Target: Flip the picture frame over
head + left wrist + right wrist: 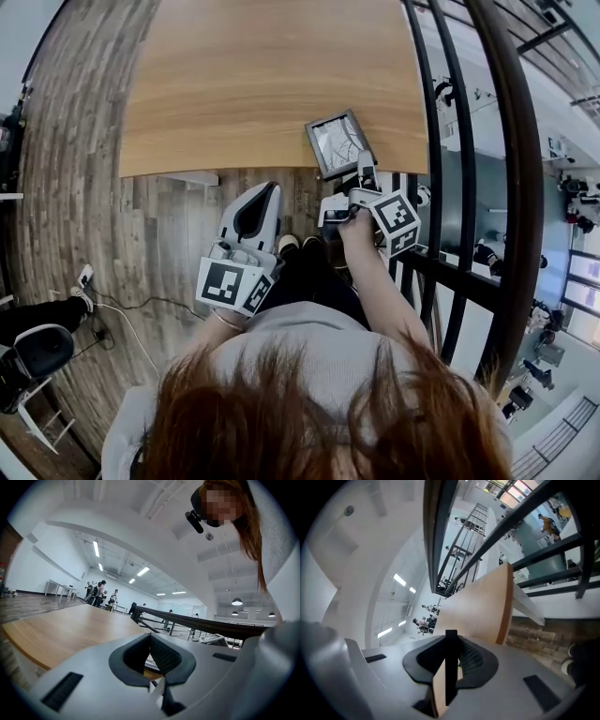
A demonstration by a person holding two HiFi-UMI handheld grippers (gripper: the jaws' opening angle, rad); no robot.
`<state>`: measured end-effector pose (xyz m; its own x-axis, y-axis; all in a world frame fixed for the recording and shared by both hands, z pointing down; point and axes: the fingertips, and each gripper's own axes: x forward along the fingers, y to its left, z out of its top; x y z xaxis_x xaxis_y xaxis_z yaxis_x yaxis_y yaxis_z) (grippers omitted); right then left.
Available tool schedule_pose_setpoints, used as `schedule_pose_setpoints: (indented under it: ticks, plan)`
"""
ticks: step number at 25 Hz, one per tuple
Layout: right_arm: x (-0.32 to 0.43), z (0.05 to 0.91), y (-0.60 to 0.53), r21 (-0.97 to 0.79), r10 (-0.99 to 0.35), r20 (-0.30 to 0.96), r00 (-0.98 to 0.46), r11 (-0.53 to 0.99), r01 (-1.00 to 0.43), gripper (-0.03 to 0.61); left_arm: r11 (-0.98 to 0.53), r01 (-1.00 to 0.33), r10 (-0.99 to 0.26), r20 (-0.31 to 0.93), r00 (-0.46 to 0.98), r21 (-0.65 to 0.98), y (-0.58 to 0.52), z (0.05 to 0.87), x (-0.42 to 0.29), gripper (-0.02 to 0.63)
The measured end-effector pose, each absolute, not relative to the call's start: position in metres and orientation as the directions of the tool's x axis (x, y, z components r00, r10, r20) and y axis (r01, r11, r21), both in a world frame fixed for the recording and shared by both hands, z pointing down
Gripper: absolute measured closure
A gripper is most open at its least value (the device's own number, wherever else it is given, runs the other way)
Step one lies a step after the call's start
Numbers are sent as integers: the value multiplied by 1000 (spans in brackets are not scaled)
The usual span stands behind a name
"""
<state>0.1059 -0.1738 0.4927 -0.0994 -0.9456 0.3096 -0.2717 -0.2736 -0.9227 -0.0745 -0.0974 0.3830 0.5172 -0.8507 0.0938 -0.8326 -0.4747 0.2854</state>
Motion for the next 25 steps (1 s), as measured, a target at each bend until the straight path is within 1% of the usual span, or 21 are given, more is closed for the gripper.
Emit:
schedule_pose_setpoints:
  ticks: [3,7,13,25]
  plan:
    - [105,513,-164,-927,-934,346,-94,-324,-191,494,-481,-829,-845,103,525,286,-97,387,-73,607]
    - [101,531,-156,-931,-931,355,-91,-343,-123,492,-487,-825,-838,112,533,286,-97,391,-72,607]
    - [95,549,-147,-949,-946,313,-84,-309,-63,492,-496,-820,-829,127,545,285,-92,396,-72,607]
    - [84,568,-142,-971,-964,236,-118,-240,17,491,-496,-819,-822,147,550,288,-86,402,-70,607]
